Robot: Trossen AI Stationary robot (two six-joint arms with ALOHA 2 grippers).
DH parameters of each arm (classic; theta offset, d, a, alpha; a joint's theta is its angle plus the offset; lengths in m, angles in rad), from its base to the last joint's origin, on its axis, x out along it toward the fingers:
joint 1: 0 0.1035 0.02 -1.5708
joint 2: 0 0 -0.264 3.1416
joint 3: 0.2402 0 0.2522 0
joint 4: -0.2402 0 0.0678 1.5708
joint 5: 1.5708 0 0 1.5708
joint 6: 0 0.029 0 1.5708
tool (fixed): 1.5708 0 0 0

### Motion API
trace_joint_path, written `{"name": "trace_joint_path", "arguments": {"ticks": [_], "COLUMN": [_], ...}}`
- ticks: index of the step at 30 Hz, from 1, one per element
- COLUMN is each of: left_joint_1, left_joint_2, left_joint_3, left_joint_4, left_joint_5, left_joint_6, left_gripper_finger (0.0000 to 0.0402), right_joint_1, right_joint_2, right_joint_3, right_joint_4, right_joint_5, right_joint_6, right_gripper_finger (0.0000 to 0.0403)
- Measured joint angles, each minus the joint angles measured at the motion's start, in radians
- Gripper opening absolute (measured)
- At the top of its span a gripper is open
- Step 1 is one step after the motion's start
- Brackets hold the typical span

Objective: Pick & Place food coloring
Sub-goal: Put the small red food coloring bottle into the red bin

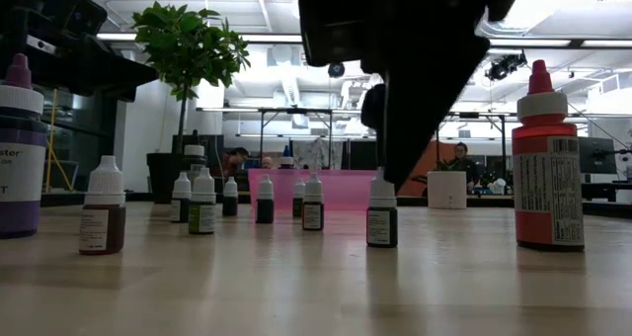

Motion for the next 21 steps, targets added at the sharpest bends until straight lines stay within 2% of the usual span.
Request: {"name": "trace_joint_path", "arguments": {"ticks": [6, 21], "left_joint_1": [0.000, 0.000], "left_joint_2": [0.000, 0.000], "left_joint_3": [0.000, 0.000], "left_joint_4": [0.000, 0.000], "left_joint_5": [0.000, 0.000], "left_joint_6": [0.000, 0.000], "left_gripper_finger": [0.0000, 0.0000], "right_joint_1": [0.000, 0.000], "right_joint_2": [0.000, 0.005], "right_joint_3": [0.001, 0.001], "right_joint_4": [0.003, 0.008], "right_joint_5": [0.029, 0.054], "right_joint_6": [-0.056, -0.111], "right_gripper_finger": [0.0227, 0.0195]}}
